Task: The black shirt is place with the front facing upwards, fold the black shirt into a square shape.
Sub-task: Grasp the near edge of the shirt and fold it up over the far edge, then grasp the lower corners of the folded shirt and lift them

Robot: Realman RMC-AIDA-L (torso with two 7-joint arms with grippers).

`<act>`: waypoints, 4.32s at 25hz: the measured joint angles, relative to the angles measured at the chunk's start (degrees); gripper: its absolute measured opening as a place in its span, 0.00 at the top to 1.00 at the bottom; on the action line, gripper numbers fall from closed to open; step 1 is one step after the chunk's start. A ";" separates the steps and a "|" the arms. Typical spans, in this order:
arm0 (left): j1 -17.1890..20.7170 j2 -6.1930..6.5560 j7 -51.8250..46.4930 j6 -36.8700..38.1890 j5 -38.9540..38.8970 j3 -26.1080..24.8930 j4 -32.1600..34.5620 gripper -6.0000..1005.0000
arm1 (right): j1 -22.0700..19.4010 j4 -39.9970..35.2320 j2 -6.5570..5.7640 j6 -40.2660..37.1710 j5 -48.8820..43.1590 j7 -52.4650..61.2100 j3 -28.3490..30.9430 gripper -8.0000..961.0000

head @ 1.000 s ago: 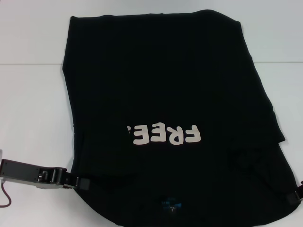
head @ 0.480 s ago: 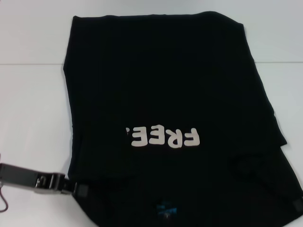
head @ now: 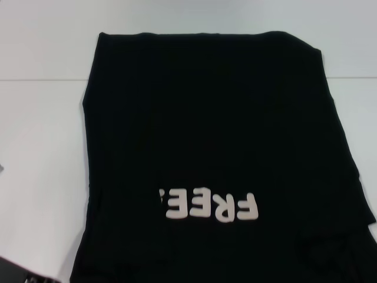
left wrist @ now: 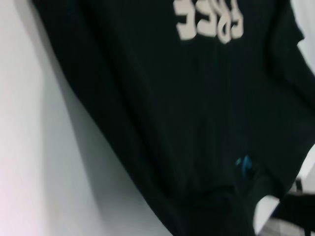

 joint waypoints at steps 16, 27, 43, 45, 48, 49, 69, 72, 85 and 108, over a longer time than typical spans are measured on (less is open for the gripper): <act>-2.09 1.47 -0.05 -6.25 -15.08 -10.41 -2.96 0.94 | -4.55 4.15 -0.74 0.59 17.39 -2.79 16.81 0.93; -1.71 1.11 5.63 -25.22 -35.08 -12.07 -10.12 0.94 | -10.76 14.46 0.70 14.59 41.20 -14.93 25.52 0.93; -6.04 -3.56 20.99 -49.55 -47.34 -11.77 -16.40 0.94 | -7.82 18.65 9.76 41.98 57.10 -36.89 26.43 0.92; -7.00 -4.08 22.67 -52.43 -47.80 -11.68 -16.43 0.94 | -6.83 19.37 9.72 43.02 58.47 -39.30 26.44 0.92; -8.06 -4.98 24.86 -55.77 -47.88 -11.59 -16.48 0.94 | -5.43 19.69 9.73 45.26 59.65 -41.60 26.30 0.92; -8.21 -5.21 25.46 -56.77 -47.89 -11.60 -16.50 0.94 | -5.02 19.90 9.78 46.29 59.77 -42.52 26.20 0.92; -10.75 -8.01 56.46 -69.10 -64.39 -11.99 -25.99 0.94 | 0.69 29.37 10.29 62.44 69.73 -67.67 26.37 0.91; -10.80 -8.04 61.98 -68.47 -68.51 -11.82 -27.83 0.94 | 0.65 29.38 10.29 62.55 69.76 -67.69 26.11 0.91; -9.97 -7.90 63.66 -72.41 -69.50 -11.38 -29.65 0.62 | -2.46 30.75 10.08 57.74 69.72 -66.86 26.06 0.54; 4.60 -1.82 2.84 -32.99 -28.83 -9.25 -2.68 0.06 | -13.42 23.48 9.09 27.81 48.76 -60.90 12.33 0.22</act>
